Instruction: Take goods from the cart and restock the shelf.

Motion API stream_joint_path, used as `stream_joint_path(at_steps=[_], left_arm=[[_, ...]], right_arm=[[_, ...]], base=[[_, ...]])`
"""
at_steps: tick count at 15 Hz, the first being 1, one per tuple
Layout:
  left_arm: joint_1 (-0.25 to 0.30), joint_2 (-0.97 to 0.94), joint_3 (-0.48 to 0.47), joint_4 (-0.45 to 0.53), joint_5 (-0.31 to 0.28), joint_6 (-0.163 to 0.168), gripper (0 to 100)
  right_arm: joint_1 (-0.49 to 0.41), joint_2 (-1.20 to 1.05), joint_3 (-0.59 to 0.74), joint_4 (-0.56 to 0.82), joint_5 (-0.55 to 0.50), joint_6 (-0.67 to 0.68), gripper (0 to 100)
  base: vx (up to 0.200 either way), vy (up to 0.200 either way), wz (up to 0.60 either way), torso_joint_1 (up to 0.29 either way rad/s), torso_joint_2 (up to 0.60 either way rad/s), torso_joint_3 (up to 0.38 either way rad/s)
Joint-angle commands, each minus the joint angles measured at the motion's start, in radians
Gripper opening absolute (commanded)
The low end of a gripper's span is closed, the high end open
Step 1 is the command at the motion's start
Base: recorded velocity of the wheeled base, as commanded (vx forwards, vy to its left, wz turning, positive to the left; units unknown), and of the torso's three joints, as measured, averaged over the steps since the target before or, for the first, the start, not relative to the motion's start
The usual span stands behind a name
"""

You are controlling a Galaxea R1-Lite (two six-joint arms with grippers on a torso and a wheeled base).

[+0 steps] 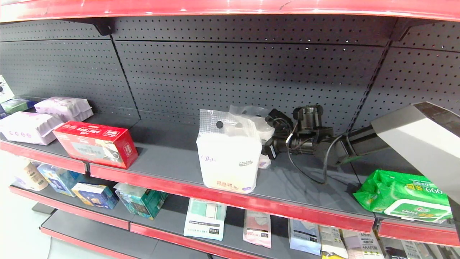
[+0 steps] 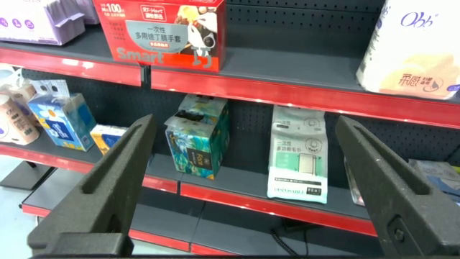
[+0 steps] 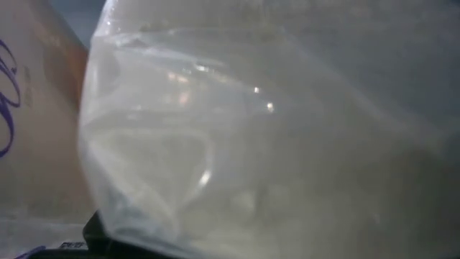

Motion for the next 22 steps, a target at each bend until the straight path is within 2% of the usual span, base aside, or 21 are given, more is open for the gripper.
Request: stream_joint_path(at_steps=[1, 9, 10, 16, 22], left_arm=[[0.0, 0.001, 0.0, 0.0, 0.0, 0.0, 100], [0.0, 0.001, 0.0, 0.0, 0.0, 0.0, 100], [0.0, 0.001, 0.0, 0.0, 0.001, 0.0, 100], [-0.001, 0.001, 0.0, 0.0, 0.001, 0.0, 100], [0.0, 0.001, 0.0, 0.0, 0.001, 0.0, 100]], right_arm=[[-0.007, 0.003, -0.002, 0.0, -0.01, 0.0, 0], [-0.007, 0.003, 0.011, 0.0, -0.013, -0.019, 0], [-0.007, 0.003, 0.011, 0.0, -0.016, -0.022, 100], [-0.013, -0.007, 0.009, 0.0, -0.016, -0.012, 100], [-0.048, -0.058, 0.075, 0.0, -0.016, -0.012, 100]], base=[[0.0, 0.0, 0.0, 0.0, 0.0, 0.0], [0.0, 0.0, 0.0, 0.0, 0.0, 0.0], [0.0, 0.0, 0.0, 0.0, 0.0, 0.0], [0.0, 0.0, 0.0, 0.0, 0.0, 0.0], [0.0, 0.0, 0.0, 0.0, 0.0, 0.0]])
